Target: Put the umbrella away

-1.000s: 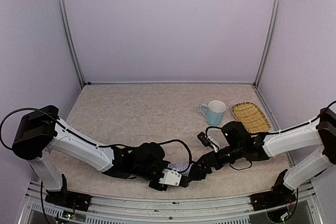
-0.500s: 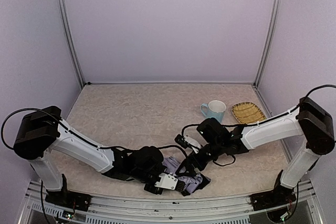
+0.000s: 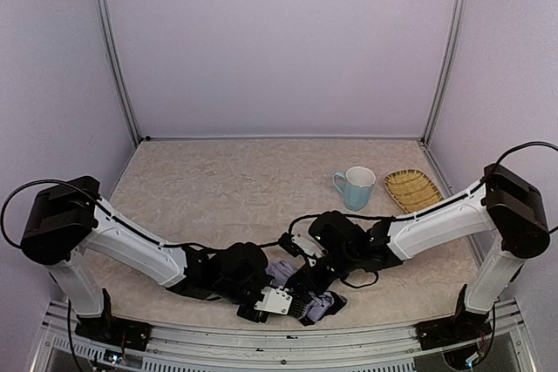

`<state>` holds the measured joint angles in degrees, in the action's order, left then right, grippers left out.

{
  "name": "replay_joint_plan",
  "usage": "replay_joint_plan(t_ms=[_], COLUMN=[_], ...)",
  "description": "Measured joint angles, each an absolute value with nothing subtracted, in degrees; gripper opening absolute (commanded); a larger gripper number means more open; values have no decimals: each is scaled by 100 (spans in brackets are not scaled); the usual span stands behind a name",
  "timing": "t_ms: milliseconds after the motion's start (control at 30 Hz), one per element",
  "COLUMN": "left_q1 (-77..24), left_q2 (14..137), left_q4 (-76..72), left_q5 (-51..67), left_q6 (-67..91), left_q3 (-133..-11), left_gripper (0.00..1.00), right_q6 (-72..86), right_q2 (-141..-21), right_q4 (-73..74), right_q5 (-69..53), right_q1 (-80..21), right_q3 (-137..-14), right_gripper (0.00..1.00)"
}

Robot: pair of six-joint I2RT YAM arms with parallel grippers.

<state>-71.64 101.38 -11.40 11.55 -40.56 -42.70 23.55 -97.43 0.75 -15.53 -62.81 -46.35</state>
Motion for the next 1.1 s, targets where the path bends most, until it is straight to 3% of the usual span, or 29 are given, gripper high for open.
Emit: replay_joint_plan(t_ms=[133,200,367,500,733,867,1100], left_q1=[-7102,-7076,-7067,-7067,-7019,-6676,-6377], left_q2=[10005,9926,9695,9297,7561,6549,7369], left_q4=[-1219,-1267,-1511,-1599,-1105,-1594,-1859], left_q5=[1114,1063,775,543,923,1516,1461], left_q6=[-4003,-3970,-3854,-3675,-3406,-3437,-3898], left_q3=[-4086,-3981,-3677,-3354,-3186,-2821,-2681], left_gripper=[1,7,43,59,71,73,76], right_q6=[2561,2679,2842,2794,2062,1544,893], right_q2=[-9883,-9979,-10036,-10027,-10018,-10110,-10296], right_q4=[80,64,40,-3,-475,-655,-904], right_q5=[-1177,-1002,-851,-854,-1282,-1704,-2818], right_q1=[-6412,-6466,-6514,-6514,-6484,-6423,-6025], right_q3=[-4742,-4812,-4838,-4818,-4604,-4606,-4606], right_gripper=[60,53,53,54,53,52,50])
